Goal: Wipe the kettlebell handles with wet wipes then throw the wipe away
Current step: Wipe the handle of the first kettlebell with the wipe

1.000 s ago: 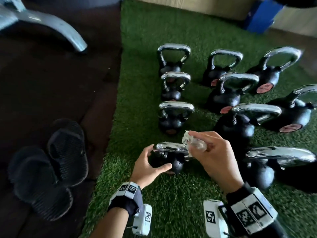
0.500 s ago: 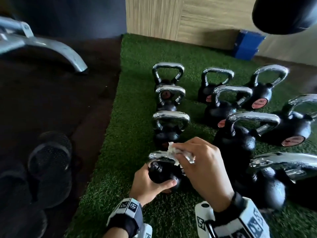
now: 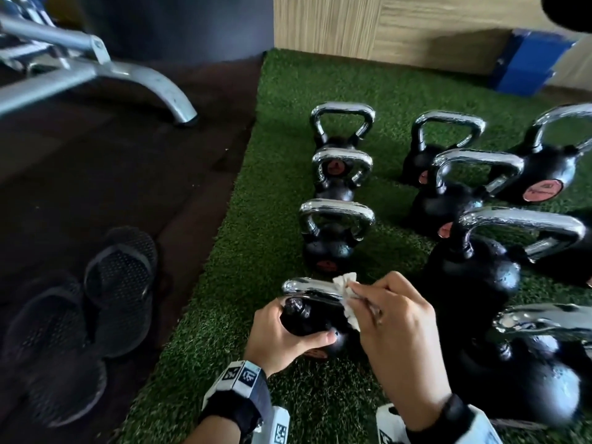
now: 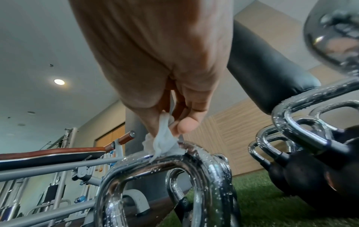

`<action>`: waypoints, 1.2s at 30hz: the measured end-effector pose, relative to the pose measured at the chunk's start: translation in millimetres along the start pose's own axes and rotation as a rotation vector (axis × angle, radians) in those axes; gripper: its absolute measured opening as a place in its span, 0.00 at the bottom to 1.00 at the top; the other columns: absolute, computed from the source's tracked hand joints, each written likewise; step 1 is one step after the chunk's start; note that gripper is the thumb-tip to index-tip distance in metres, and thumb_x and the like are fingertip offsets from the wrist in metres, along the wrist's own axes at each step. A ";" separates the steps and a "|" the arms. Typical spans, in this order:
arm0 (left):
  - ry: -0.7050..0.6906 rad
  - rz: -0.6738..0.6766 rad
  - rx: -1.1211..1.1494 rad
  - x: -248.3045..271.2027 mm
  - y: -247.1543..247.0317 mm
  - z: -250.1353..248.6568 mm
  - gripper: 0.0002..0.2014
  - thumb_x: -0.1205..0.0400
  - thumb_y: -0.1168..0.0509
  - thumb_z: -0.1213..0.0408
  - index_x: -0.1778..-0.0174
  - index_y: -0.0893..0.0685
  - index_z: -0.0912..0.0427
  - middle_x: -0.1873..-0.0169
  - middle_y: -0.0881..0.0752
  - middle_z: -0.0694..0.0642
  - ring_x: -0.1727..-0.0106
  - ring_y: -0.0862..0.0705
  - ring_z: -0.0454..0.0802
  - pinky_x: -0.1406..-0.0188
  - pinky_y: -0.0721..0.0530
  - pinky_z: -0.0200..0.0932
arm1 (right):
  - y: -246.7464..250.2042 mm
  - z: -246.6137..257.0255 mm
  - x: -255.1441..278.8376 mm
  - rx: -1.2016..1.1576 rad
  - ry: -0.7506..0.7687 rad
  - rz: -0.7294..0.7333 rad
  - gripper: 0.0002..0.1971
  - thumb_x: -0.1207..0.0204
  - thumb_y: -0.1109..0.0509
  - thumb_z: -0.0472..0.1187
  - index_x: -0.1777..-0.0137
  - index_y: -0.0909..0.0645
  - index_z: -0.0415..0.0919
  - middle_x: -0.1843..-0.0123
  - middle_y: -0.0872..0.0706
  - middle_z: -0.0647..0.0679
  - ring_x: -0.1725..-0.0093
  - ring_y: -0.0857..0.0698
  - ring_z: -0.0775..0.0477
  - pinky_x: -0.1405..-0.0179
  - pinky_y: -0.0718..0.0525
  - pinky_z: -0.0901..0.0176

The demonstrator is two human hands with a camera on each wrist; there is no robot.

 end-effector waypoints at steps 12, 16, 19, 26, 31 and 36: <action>-0.022 -0.060 0.008 6.7 -4.0 2.3 0.32 0.42 0.14 0.34 0.43 0.15 0.31 0.51 0.08 0.32 0.48 0.10 0.32 0.48 0.13 0.30 | 4.9 -34.4 20.6 -0.053 -0.113 -0.164 0.11 0.29 0.18 0.32 0.48 0.08 0.39 0.61 0.15 0.56 0.64 0.15 0.59 0.66 0.22 0.78; 0.006 -0.051 0.011 6.8 -2.2 4.7 0.32 0.44 0.14 0.33 0.44 0.16 0.27 0.51 0.09 0.30 0.48 0.10 0.30 0.49 0.16 0.25 | -0.1 -37.6 25.6 -0.050 -0.061 -0.203 0.11 0.28 0.20 0.32 0.46 0.08 0.40 0.58 0.14 0.59 0.57 0.14 0.61 0.63 0.21 0.79; 0.035 -0.002 0.000 7.1 -2.6 3.1 0.33 0.43 0.15 0.32 0.43 0.16 0.31 0.48 0.10 0.29 0.46 0.11 0.29 0.46 0.15 0.26 | -8.7 -58.5 30.3 -0.153 -0.181 -0.235 0.11 0.26 0.22 0.35 0.43 0.09 0.43 0.57 0.13 0.62 0.58 0.13 0.61 0.64 0.17 0.72; 0.126 0.026 -0.081 7.1 2.5 -2.7 0.33 0.46 0.16 0.30 0.48 0.18 0.31 0.50 0.15 0.17 0.48 0.17 0.17 0.56 0.25 0.13 | -41.7 -102.2 41.2 -0.825 -0.652 -0.176 0.12 0.25 0.23 0.31 0.43 0.09 0.40 0.52 0.05 0.45 0.49 0.07 0.43 0.43 0.11 0.46; 0.191 0.003 -0.093 9.0 4.2 -4.1 0.38 0.53 0.18 0.26 0.48 0.17 0.34 0.54 0.10 0.27 0.49 0.15 0.21 0.54 0.19 0.20 | -60.9 -101.3 52.2 -1.154 -0.771 -0.148 0.16 0.33 0.22 0.38 0.46 0.10 0.32 0.49 0.07 0.36 0.53 0.07 0.46 0.56 0.09 0.62; 0.284 0.144 -0.157 8.7 11.4 -14.6 0.43 0.47 0.15 0.32 0.37 0.14 0.44 0.44 0.09 0.38 0.41 0.13 0.36 0.35 0.15 0.43 | -60.8 -105.6 60.0 -0.944 -0.812 0.013 0.07 0.26 0.22 0.31 0.48 0.09 0.35 0.53 0.06 0.38 0.52 0.06 0.40 0.51 0.10 0.50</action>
Point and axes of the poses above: each hand's wrist, its own x-axis away from the middle knuckle, its own y-axis out of the back of the hand, z = x × y, the point moved 3 cm from there along -x, towards the middle knuckle
